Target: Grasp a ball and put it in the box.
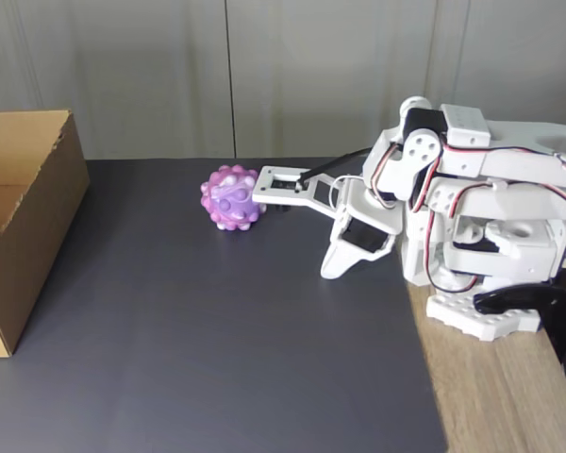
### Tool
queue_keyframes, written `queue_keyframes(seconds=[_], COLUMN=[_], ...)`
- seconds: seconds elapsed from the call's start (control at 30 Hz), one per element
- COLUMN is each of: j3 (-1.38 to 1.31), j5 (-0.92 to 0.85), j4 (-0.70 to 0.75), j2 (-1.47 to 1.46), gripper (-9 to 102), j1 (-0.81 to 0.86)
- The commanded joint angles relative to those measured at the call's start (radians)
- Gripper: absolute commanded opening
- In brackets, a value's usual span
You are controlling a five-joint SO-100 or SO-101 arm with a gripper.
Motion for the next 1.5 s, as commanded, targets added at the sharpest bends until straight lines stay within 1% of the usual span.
queue_keyframes(seconds=[0.0,0.13,0.3,0.37,0.53,0.77,0.87,0.93,1.0,1.13,1.23,1.33,1.47], j3=[-0.002,-0.002,-0.023,-0.048,-0.126,-0.278,-0.341,-0.390,-0.442,-0.575,-0.698,-0.815,-0.904], j5=[0.044,0.052,0.043,0.054,0.063,0.078,0.095,0.112,0.114,0.115,0.120,0.123,0.130], j4=[-0.028,-0.091,-0.204,-0.225,-0.215,-0.121,-0.114,-0.137,-0.189,-0.313,-0.380,-0.410,-0.433], j2=[-0.012,-0.012,-0.014,-0.014,-0.014,-0.014,-0.041,-0.098,-0.179,-0.405,-0.569,-0.693,-0.795], gripper=[0,0,0,0,0,0,0,0,0,0,0,0,0], j1=[0.023,0.028,0.081,0.106,0.146,0.192,0.219,0.239,0.256,0.278,0.291,0.308,0.324])
